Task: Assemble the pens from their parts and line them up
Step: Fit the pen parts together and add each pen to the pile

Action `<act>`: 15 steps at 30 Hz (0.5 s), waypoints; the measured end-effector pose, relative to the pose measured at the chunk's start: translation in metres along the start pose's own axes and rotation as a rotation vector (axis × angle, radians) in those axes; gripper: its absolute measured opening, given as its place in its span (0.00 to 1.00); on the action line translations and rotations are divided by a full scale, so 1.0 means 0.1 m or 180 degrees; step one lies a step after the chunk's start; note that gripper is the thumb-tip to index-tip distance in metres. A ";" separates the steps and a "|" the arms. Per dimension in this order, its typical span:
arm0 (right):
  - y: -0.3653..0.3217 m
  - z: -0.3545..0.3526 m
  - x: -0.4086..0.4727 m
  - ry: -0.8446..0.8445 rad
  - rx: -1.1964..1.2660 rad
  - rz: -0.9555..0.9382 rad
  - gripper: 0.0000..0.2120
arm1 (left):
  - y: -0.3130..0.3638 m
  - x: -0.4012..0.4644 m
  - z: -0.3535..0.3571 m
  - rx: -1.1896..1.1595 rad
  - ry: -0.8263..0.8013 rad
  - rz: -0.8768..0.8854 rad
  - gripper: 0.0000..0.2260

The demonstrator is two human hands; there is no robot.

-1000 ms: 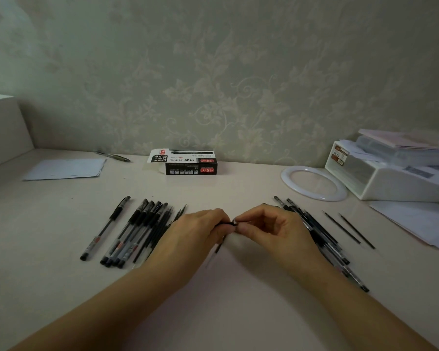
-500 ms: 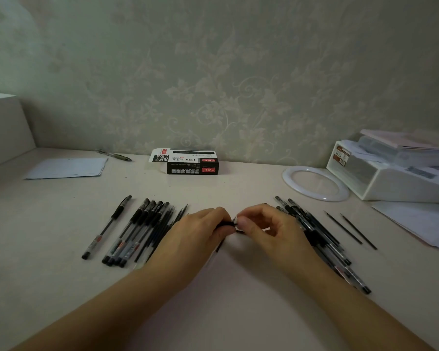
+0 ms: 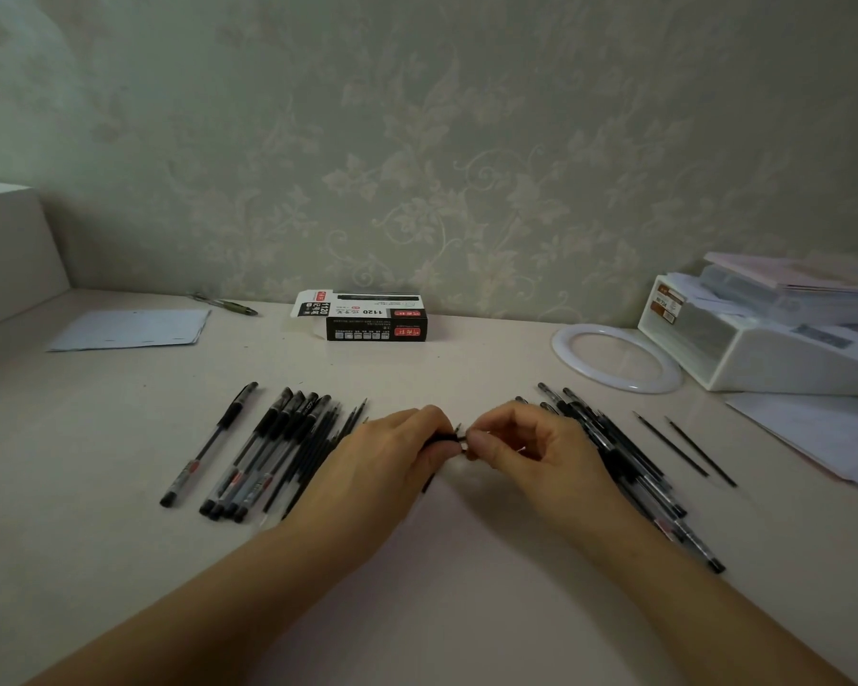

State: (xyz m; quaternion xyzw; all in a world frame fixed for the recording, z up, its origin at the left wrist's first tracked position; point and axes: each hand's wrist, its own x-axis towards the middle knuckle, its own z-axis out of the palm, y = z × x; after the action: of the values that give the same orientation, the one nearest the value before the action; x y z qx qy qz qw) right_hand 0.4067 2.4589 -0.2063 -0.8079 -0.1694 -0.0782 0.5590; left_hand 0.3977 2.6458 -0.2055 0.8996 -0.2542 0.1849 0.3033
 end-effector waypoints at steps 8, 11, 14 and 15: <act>0.05 -0.17 0.05 0.0504 -0.0483 0.0066 0.05 | -0.02 -0.02 -0.01 0.0238 0.0193 -0.0043 0.10; 0.06 -0.18 0.01 -0.0116 -0.1878 -0.0284 0.05 | 0.00 -0.03 0.00 0.0285 0.0142 -0.0071 0.11; 0.08 -0.14 0.00 -0.0461 -0.2548 -0.0644 0.07 | -0.02 -0.03 0.01 0.0356 0.0130 -0.0077 0.12; 0.08 -0.13 0.01 -0.0468 -0.2607 -0.0691 0.08 | -0.02 -0.03 0.01 0.0372 0.0129 -0.0074 0.13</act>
State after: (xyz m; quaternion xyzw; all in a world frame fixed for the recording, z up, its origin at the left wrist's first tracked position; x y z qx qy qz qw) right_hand 0.4112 2.4442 -0.2083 -0.9441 -0.2477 -0.1395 0.1670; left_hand 0.3963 2.6478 -0.2089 0.9147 -0.2264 0.2141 0.2574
